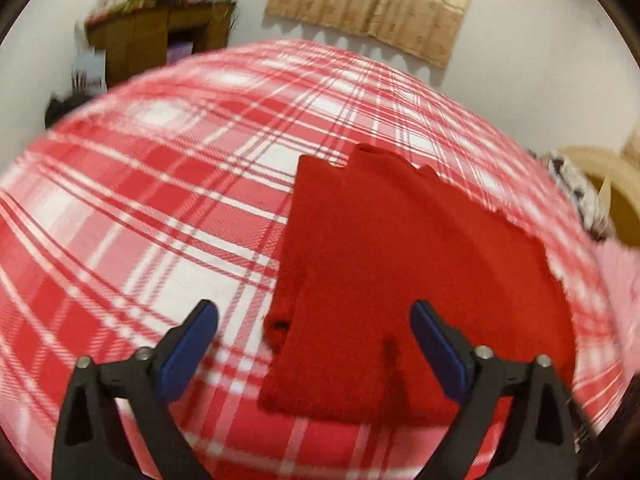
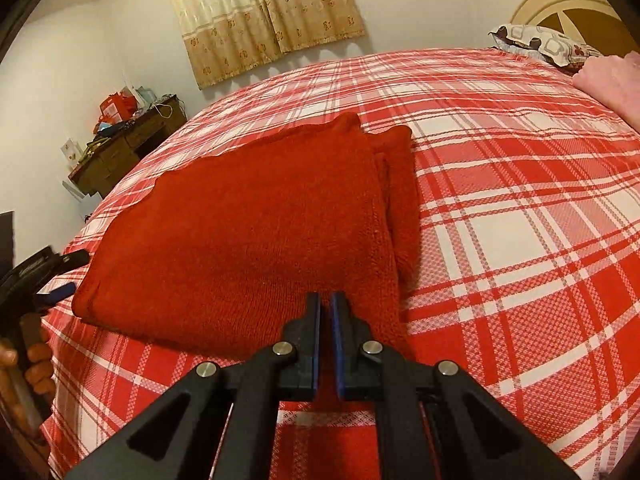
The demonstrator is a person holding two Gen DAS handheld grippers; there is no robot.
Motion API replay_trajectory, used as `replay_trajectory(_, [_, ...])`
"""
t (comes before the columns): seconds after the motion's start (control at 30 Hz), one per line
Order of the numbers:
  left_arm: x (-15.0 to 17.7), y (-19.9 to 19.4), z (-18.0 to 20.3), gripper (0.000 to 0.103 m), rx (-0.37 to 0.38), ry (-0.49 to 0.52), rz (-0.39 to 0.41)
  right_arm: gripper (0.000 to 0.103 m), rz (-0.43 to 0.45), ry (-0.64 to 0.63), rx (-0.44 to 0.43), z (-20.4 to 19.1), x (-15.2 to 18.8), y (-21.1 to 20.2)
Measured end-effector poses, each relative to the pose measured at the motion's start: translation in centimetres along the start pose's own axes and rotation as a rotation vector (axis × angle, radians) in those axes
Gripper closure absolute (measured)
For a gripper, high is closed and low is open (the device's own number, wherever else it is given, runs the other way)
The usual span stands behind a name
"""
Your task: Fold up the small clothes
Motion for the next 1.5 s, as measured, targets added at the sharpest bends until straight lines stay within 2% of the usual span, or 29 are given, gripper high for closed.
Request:
replay_trajectory(0.1, [-0.2, 2.3, 0.2, 0.012, 0.086, -0.081, -0.080, 0.098, -0.001, -0.010, 0.010, -0.2, 0.0, 0.1])
replay_trajectory(0.17, [-0.3, 2.6, 1.0, 0.012, 0.063, -0.084, -0.050, 0.098, -0.003, -0.018, 0.018, -0.3, 0.0, 0.1])
replay_trajectory(0.27, [-0.6, 2.9, 2.7, 0.016, 0.078, -0.041, -0.051, 0.098, -0.008, -0.022, 0.031, -0.7, -0.4, -0.2])
replay_trajectory(0.37, [-1.0, 3.0, 3.5, 0.031, 0.085, -0.011, -0.045, 0.098, 0.027, -0.032, -0.016, -2.7, -1.5, -0.7])
replay_trajectory(0.43, [-1.3, 3.3, 3.2, 0.054, 0.091, -0.023, -0.046, 0.098, 0.030, -0.068, -0.058, -5.0, -2.6, -0.3])
replay_trajectory(0.5, [-1.6, 3.4, 2.5, 0.068, 0.133, -0.060, -0.055, 0.098, 0.019, -0.101, -0.104, -7.7, -3.8, 1.1])
replay_trajectory(0.6, [-1.4, 3.3, 2.3, 0.069, 0.145, -0.065, -0.046, 0.098, -0.028, -0.144, -0.140, -10.9, -4.5, 4.6])
replay_trajectory(0.67, [-1.2, 3.6, 2.2, 0.061, 0.138, -0.065, -0.057, 0.098, -0.060, -0.155, -0.135, -11.8, -4.3, 7.0])
replay_trajectory(0.7, [-1.2, 3.7, 2.0, 0.056, 0.149, -0.077, -0.062, 0.098, -0.090, -0.141, -0.144, -11.9, -3.9, 8.4])
replay_trajectory(0.77, [-1.3, 3.8, 1.8, 0.052, 0.179, -0.101, -0.069, 0.098, -0.123, -0.109, -0.150, -11.6, -3.0, 10.3])
replay_trajectory(0.8, [-1.3, 3.8, 2.0, 0.052, 0.174, -0.095, -0.068, 0.098, -0.093, -0.104, -0.161, -11.5, -2.8, 10.1])
replay_trajectory(0.9, [-1.3, 3.6, 2.9, 0.055, 0.126, -0.036, -0.032, 0.098, -0.095, -0.065, -0.199, -10.8, -2.8, 10.2])
replay_trajectory(0.93, [-1.1, 3.5, 3.1, 0.064, 0.112, -0.025, -0.020, 0.098, -0.094, -0.060, -0.207, -10.7, -2.7, 10.2])
replay_trajectory(1.0, [-1.0, 3.2, 3.4, 0.074, 0.118, -0.021, -0.009, 0.098, -0.096, -0.058, -0.212, -10.7, -2.6, 10.1])
replay_trajectory(1.03, [-1.1, 2.9, 3.4, 0.076, 0.113, -0.023, 0.000, 0.098, -0.098, -0.062, -0.210, -10.8, -2.6, 10.2])
replay_trajectory(1.13, [-1.5, 1.5, 3.8, 0.077, 0.116, -0.014, 0.034, 0.098, -0.111, -0.076, -0.214, -10.8, -2.9, 9.7])
replay_trajectory(1.2, [-2.0, 0.2, 4.5, 0.077, 0.127, 0.010, 0.066, 0.098, -0.089, -0.042, -0.231, -9.9, -3.5, 8.3])
replay_trajectory(1.3, [-2.6, -2.0, 7.0, 0.078, 0.127, 0.096, 0.129, 0.098, -0.035, -0.006, -0.213, -8.1, -4.5, 6.0])
replay_trajectory(1.43, [-2.3, -4.3, 11.6, 0.078, 0.138, 0.231, 0.190, 0.097, -0.019, 0.037, -0.203, -5.2, -5.4, 4.1])
replay_trajectory(1.5, [-1.6, -5.0, 14.2, 0.078, 0.168, 0.299, 0.210, 0.097, -0.004, 0.068, -0.200, -3.6, -5.6, 3.3])
Point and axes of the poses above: each gripper's, at about its wrist camera, not at the fingertips, and y roughly the way its jaws point, z to its right, x to its underside, the point moved 2 cm from there along y, roughly the way its jaws point, and after that the axes turned 14 degrees about -x, right-handed, at the moved point
